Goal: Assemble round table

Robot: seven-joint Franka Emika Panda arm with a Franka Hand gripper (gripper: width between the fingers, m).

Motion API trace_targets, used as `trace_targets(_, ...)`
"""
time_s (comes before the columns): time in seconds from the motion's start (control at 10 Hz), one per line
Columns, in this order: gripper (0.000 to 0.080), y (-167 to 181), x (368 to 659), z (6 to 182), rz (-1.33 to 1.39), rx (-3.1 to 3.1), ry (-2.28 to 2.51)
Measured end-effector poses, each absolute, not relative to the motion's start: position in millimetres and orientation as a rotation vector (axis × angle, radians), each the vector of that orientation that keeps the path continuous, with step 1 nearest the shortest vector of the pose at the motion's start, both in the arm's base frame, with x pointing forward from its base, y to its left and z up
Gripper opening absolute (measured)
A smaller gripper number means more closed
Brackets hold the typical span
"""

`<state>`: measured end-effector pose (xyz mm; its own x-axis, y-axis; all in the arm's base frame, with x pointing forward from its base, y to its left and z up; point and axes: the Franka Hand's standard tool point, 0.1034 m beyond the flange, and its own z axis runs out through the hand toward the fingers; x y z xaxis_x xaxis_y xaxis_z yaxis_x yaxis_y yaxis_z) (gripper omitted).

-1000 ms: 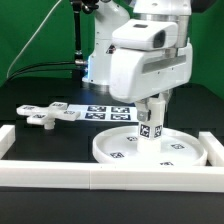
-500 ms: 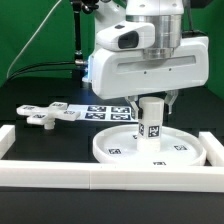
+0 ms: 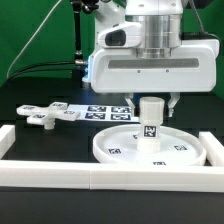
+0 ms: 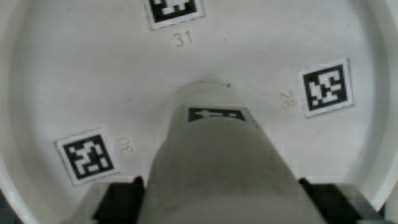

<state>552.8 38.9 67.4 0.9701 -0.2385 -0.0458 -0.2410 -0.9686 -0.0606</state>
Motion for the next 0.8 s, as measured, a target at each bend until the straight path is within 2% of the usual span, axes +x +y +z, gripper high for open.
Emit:
trace_targets(0.2, 0.0407, 38.4, 552.3, 67.1, 0.075, -2.984, 0.682)
trace_targets(0.8, 0.0407, 39.2, 552.4, 67.1, 0.097, -2.839, 1.132)
